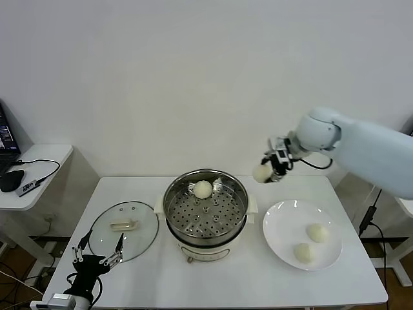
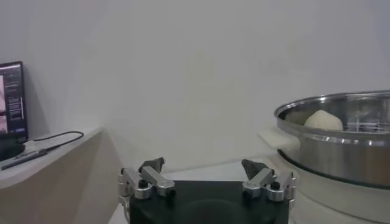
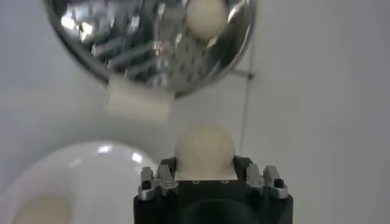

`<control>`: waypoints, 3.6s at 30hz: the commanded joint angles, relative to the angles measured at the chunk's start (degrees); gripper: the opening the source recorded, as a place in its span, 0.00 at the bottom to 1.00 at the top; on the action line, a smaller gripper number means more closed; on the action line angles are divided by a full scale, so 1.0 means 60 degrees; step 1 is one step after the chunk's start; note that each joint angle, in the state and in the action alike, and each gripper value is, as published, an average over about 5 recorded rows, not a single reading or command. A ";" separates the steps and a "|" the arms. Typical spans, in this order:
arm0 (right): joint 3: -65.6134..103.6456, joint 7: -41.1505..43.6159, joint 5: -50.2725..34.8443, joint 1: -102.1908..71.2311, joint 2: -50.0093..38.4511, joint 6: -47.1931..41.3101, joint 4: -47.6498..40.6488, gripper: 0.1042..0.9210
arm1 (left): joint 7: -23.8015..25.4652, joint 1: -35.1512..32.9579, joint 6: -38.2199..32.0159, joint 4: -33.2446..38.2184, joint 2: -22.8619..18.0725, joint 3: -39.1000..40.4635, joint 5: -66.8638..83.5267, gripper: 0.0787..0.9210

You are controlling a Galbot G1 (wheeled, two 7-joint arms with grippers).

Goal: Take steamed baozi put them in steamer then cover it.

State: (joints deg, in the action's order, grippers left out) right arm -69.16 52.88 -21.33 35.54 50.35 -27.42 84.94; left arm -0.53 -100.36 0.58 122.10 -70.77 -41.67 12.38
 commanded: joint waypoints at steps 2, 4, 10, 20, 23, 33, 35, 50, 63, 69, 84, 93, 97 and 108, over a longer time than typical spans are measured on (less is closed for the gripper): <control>-0.0626 -0.1015 -0.2437 0.0288 0.3098 -0.1417 -0.0401 0.60 | 0.0011 -0.0007 -0.0008 0.0012 -0.0025 -0.0032 -0.0007 0.88; -0.0666 -0.1157 -0.2562 0.0048 0.3497 -0.1580 -0.0556 0.60 | 0.0014 -0.0016 -0.0010 0.0021 -0.0049 -0.0061 -0.0007 0.88; -0.0713 -0.1683 -0.3063 -0.0496 0.4180 -0.2242 -0.0775 0.60 | 0.0022 -0.0007 -0.0029 -0.0006 -0.0100 -0.0134 0.0006 0.88; -0.0801 -0.1872 -0.2460 -0.1399 0.4602 -0.2374 -0.1338 0.60 | 0.0022 -0.0024 -0.0047 0.0069 -0.0190 -0.0133 -0.0005 0.88; -0.0845 -0.1885 -0.2226 -0.1518 0.4573 -0.2377 -0.1428 0.60 | 0.0021 -0.0047 -0.0055 0.0087 -0.0209 -0.0137 -0.0010 0.88; -0.0864 -0.1921 -0.1880 -0.1749 0.4445 -0.2370 -0.1574 0.60 | 0.0025 -0.0030 -0.0077 0.0070 -0.0253 -0.0071 -0.0021 0.88; -0.0835 -0.1939 -0.1809 -0.1792 0.4453 -0.2367 -0.1643 0.60 | 0.0026 -0.0022 -0.0083 0.0056 -0.0242 -0.0059 -0.0021 0.88; -0.0838 -0.0370 -0.1638 -0.0227 0.3581 -0.2002 -0.0742 0.86 | 0.0026 0.0041 -0.0078 0.0026 -0.0181 -0.0015 -0.0016 0.88; -0.1449 0.1861 -0.0148 0.1859 -0.0874 -0.0112 0.2027 0.88 | 0.0034 0.0018 -0.0063 0.0232 -0.0080 0.0103 -0.0029 0.88; -0.0930 0.2391 0.1198 0.1003 -0.3469 0.0697 0.2472 0.88 | 0.0068 -0.0114 -0.0061 0.0336 -0.0028 0.0283 -0.0125 0.88; 0.3493 0.2782 0.4229 -0.5901 -0.6062 0.1877 0.2323 0.88 | 0.0055 -0.0263 -0.0068 0.0321 -0.0018 0.0383 -0.0337 0.88; 0.3437 0.2177 0.4843 -0.6706 -0.5385 0.1967 0.1774 0.88 | 0.0052 -0.0282 -0.0071 0.0281 -0.0137 0.0388 -0.0405 0.88; 0.3431 0.2042 0.4913 -0.6837 -0.4973 0.1946 0.1542 0.88 | 0.0053 -0.0303 -0.0088 0.0266 -0.0209 0.0381 -0.0419 0.88; 0.3681 0.1620 0.5176 -0.7327 -0.4012 0.1766 0.0687 0.88 | 0.0056 -0.0304 -0.0117 0.0206 -0.0264 0.0283 -0.0429 0.88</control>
State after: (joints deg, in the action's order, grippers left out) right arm -49.14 64.06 7.49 -3.89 23.55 -16.92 92.14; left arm -0.20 -102.15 -0.11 123.40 -72.32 -39.98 9.85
